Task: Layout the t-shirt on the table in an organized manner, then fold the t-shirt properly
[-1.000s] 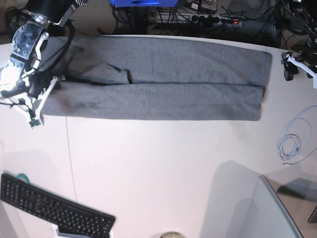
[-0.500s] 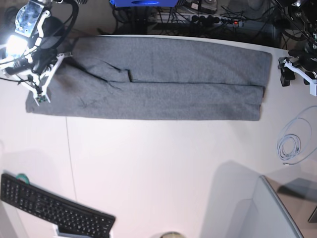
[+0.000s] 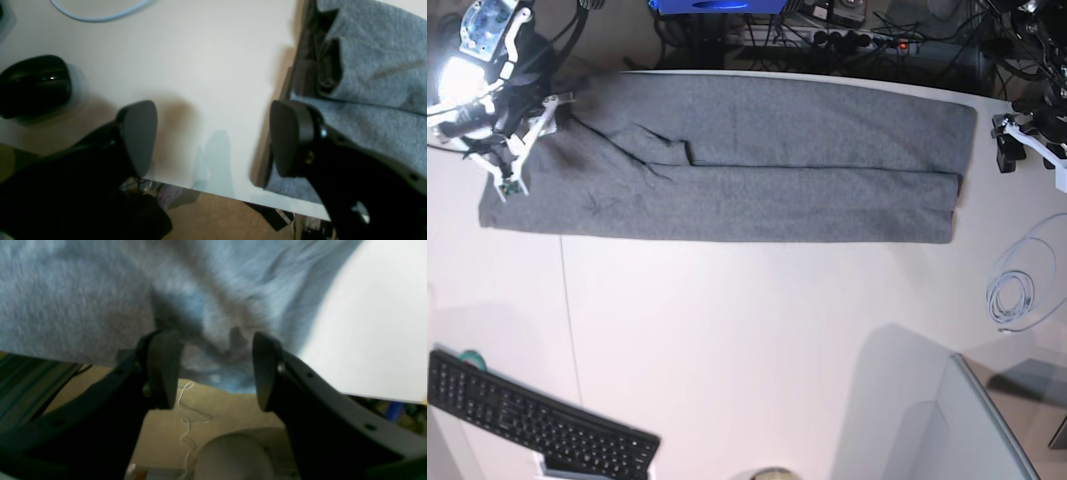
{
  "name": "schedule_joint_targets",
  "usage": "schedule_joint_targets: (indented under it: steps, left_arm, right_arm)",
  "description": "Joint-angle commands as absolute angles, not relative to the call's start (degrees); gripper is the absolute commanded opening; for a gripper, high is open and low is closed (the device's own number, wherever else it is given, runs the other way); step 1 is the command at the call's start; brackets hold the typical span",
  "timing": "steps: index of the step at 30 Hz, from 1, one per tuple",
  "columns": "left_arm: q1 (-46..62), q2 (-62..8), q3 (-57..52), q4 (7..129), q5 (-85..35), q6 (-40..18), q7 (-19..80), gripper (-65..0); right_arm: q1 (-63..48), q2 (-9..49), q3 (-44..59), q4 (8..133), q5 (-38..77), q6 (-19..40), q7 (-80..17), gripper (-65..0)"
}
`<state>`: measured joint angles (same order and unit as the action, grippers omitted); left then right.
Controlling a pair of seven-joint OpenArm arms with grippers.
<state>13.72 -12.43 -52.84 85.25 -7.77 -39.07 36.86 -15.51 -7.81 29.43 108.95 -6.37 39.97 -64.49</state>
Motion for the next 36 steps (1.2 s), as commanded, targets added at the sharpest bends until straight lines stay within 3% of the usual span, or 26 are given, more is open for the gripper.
schedule_joint_targets:
  steps: [1, 3, 5, 7, 10, 14, 22, 27, 29, 31, 36]
  left_arm:
    - [13.76, -13.76, -53.41, 86.2, -8.4, -39.08, 35.82, -14.8]
    - [13.76, -13.93, -53.41, 86.2, -8.57, -39.08, 35.82, -15.3]
    - [13.76, -13.93, -53.41, 86.2, -8.84, -39.25, 36.0, -22.1]
    - [13.85, -13.58, -53.32, 86.2, -8.92, -39.34, 36.09, -36.7]
    - [14.73, -13.14, -53.23, 86.2, -9.01, -39.43, 36.0, -64.5]
    - [15.52, -12.0, -52.97, 86.73, -10.33, -40.0, 35.82, -65.0]
    - [15.6, -12.0, -53.14, 83.38, -24.75, -40.0, 35.91, -65.0]
    - [15.25, -12.26, -52.79, 80.4, -29.67, -40.0, 35.82, -22.5]
    - [15.16, -12.26, -52.62, 80.13, -31.25, -40.0, 35.82, -11.0]
    - [15.16, -12.35, -51.3, 80.04, -32.4, -40.0, 35.74, -8.1]
    - [12.0, -12.7, -47.96, 75.56, -32.66, -40.0, 35.74, -8.1]
  right_arm:
    - [-14.99, -7.6, 29.67, 111.69, -6.11, 40.0, -63.52, -32.3]
    - [-14.81, -7.6, 29.14, 112.57, -6.11, 40.0, -61.14, -32.4]
    - [-14.46, -7.6, 28.97, 110.9, -6.11, 40.0, -57.98, -32.9]
    - [-13.85, -7.69, 28.97, 108.18, -6.11, 40.0, -55.96, -41.0]
    - [-13.85, -7.69, 29.14, 105.01, -6.02, 40.0, -53.49, -63.8]
    - [-14.64, -7.69, 29.14, 102.73, -6.02, 40.0, -48.92, -63.9]
    - [-14.55, -7.69, 29.05, 99.91, -6.02, 40.0, -46.99, -64.8]
    - [-14.55, -7.69, 29.05, 99.91, -6.02, 40.0, -46.9, -64.8]
    - [-14.55, -7.69, 28.97, 99.91, -6.02, 40.0, -46.9, -64.8]
    - [-14.55, -7.69, 28.97, 99.82, -6.02, 40.0, -46.9, -64.8]
    - [-14.11, -7.69, 28.88, 97.63, -6.02, 40.0, -46.9, -64.8]
